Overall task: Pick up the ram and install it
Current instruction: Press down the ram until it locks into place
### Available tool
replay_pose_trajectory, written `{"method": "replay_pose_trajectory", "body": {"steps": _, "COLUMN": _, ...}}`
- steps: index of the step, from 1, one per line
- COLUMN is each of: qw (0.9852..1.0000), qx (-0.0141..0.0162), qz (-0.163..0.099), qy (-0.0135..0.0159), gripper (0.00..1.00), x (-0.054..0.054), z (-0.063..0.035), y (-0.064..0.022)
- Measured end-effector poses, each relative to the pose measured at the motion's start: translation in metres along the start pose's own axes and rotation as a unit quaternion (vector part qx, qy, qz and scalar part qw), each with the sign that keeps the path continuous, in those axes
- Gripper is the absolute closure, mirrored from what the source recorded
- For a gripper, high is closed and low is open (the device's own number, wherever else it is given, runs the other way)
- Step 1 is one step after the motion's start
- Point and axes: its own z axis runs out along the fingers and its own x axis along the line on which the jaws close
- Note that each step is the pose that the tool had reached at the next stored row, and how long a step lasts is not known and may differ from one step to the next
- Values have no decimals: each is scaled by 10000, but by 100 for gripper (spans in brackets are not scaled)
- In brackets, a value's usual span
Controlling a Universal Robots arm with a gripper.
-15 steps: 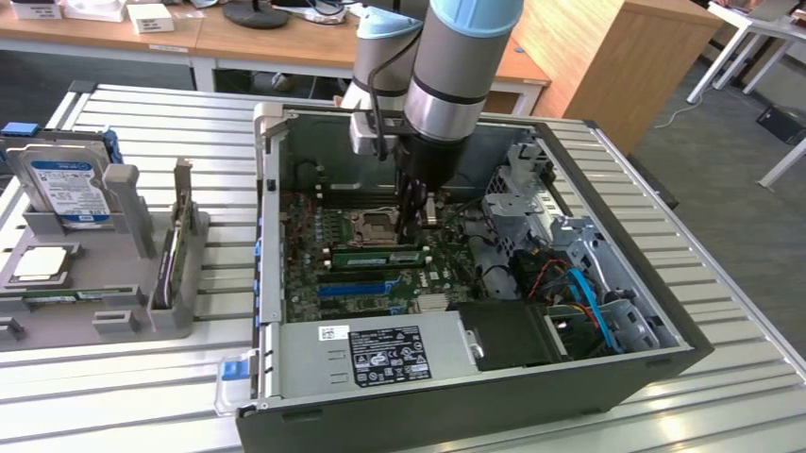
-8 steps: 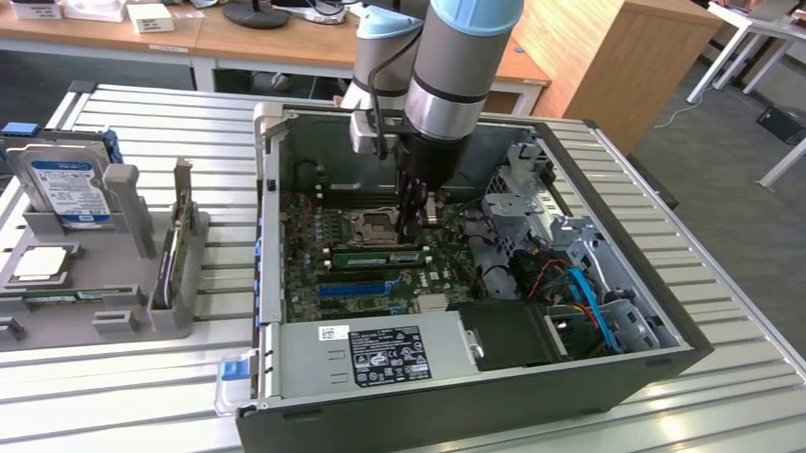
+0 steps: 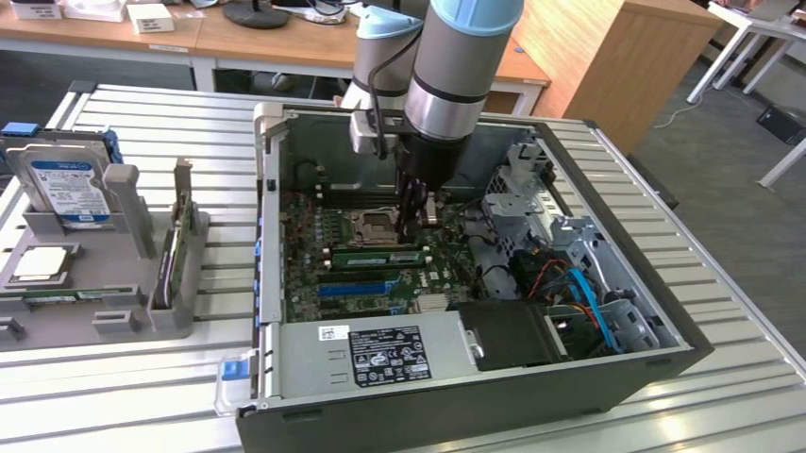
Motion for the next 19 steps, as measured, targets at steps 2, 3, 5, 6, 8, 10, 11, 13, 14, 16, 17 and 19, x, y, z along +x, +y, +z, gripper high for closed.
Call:
{"method": "replay_pose_trajectory", "body": {"steps": 2, "qw": 10000, "qx": 0, "qz": 0, "qy": 0, "gripper": 75, "x": 0, "z": 0, "y": 0}}
{"method": "replay_pose_trajectory", "body": {"steps": 3, "qw": 10000, "qx": 0, "qz": 0, "qy": 0, "gripper": 76, "x": 0, "z": 0, "y": 0}}
{"method": "replay_pose_trajectory", "body": {"steps": 5, "qw": 10000, "qx": 0, "qz": 0, "qy": 0, "gripper": 83, "x": 0, "z": 0, "y": 0}}
{"method": "replay_pose_trajectory", "body": {"steps": 6, "qw": 10000, "qx": 0, "qz": 0, "qy": 0, "gripper": 89, "x": 0, "z": 0, "y": 0}}
{"method": "replay_pose_trajectory", "body": {"steps": 8, "qw": 10000, "qx": 0, "qz": 0, "qy": 0, "gripper": 89, "x": 0, "z": 0, "y": 0}}
{"method": "replay_pose_trajectory", "body": {"steps": 10, "qw": 10000, "qx": 0, "qz": 0, "qy": 0, "gripper": 89, "x": 0, "z": 0, "y": 0}}
{"method": "replay_pose_trajectory", "body": {"steps": 11, "qw": 10000, "qx": 0, "qz": 0, "qy": 0, "gripper": 89, "x": 0, "z": 0, "y": 0}}
{"method": "replay_pose_trajectory", "body": {"steps": 13, "qw": 10000, "qx": 0, "qz": 0, "qy": 0, "gripper": 89, "x": 0, "z": 0, "y": 0}}
{"method": "replay_pose_trajectory", "body": {"steps": 14, "qw": 10000, "qx": 0, "qz": 0, "qy": 0, "gripper": 89, "x": 0, "z": 0, "y": -1}}
{"method": "replay_pose_trajectory", "body": {"steps": 16, "qw": 10000, "qx": 0, "qz": -1, "qy": -1, "gripper": 89, "x": 1, "z": 0, "y": -15}}
{"method": "replay_pose_trajectory", "body": {"steps": 17, "qw": 10000, "qx": 0, "qz": 0, "qy": -1, "gripper": 89, "x": 0, "z": -1, "y": -28}}
{"method": "replay_pose_trajectory", "body": {"steps": 19, "qw": 10000, "qx": -1, "qz": 0, "qy": -1, "gripper": 89, "x": 0, "z": -1, "y": -83}}
